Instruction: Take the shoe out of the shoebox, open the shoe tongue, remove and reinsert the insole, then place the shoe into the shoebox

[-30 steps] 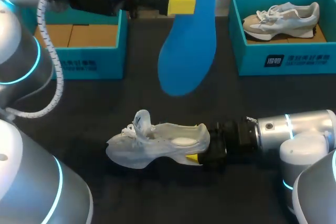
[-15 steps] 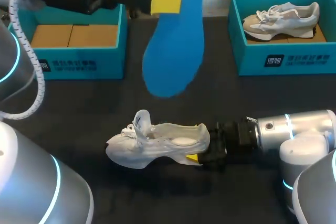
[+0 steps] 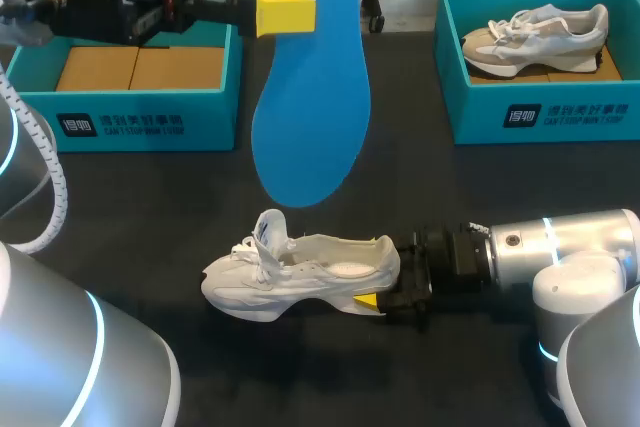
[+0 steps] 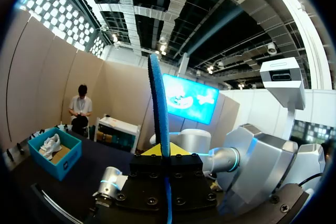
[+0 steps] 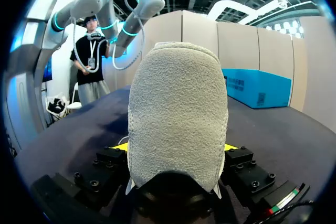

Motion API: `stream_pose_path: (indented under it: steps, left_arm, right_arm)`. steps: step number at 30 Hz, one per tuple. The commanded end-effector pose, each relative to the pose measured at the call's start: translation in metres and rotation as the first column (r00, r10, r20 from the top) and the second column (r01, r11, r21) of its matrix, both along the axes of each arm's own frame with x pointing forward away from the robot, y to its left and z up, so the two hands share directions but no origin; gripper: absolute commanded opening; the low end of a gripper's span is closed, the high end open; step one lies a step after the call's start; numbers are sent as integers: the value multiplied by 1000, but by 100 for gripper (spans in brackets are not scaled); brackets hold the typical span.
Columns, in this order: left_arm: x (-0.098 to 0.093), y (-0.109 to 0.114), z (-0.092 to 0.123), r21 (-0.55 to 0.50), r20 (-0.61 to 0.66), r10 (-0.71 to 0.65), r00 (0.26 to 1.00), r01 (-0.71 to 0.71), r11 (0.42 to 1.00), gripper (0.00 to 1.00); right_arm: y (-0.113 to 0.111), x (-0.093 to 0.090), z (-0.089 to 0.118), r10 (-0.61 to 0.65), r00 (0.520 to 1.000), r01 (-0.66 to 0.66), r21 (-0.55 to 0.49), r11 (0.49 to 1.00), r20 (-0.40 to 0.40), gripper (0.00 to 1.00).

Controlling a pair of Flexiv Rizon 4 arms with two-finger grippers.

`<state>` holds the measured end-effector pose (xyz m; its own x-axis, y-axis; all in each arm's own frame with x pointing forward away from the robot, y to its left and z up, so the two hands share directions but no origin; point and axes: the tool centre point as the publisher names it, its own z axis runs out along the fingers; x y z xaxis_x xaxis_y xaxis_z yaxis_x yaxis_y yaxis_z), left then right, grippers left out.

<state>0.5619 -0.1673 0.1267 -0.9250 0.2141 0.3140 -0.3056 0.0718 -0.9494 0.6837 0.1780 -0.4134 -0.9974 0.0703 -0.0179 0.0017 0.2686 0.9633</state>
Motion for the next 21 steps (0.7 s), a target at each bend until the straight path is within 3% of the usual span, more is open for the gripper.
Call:
stream_pose_path:
  steps: [1, 2, 3, 4, 14, 21]
  left_arm:
    - [-2, 1, -3, -3, -1, 4, 1000, -4, 1000, 0]
    - [-2, 1, -3, -3, -1, 4, 1000, -4, 1000, 0]
    - [-2, 1, -3, -3, -1, 4, 1000, -4, 1000, 0]
    - [-2, 1, -3, -3, -1, 4, 1000, -4, 1000, 0]
    - [-2, 1, -3, -3, -1, 4, 1000, -4, 1000, 0]
    - [-2, 1, -3, -3, -1, 4, 1000, -4, 1000, 0]
  right_arm:
    - [-1, 1, 4, 2, 1000, -2, -16, 1000, 8, 0]
    - [-2, 1, 5, 8, 1000, -8, -30, 1000, 10, 13]
    - [-4, 1, 6, 11, 1000, -11, -46, 999, 9, 42]
    - [-5, 2, 7, 19, 1000, -18, -62, 998, 9, 100]
    - [-29, 1, 21, 74, 997, -77, -280, 957, -22, 100]
    - [-37, 5, 34, 119, 988, -155, -521, 839, -102, 100]
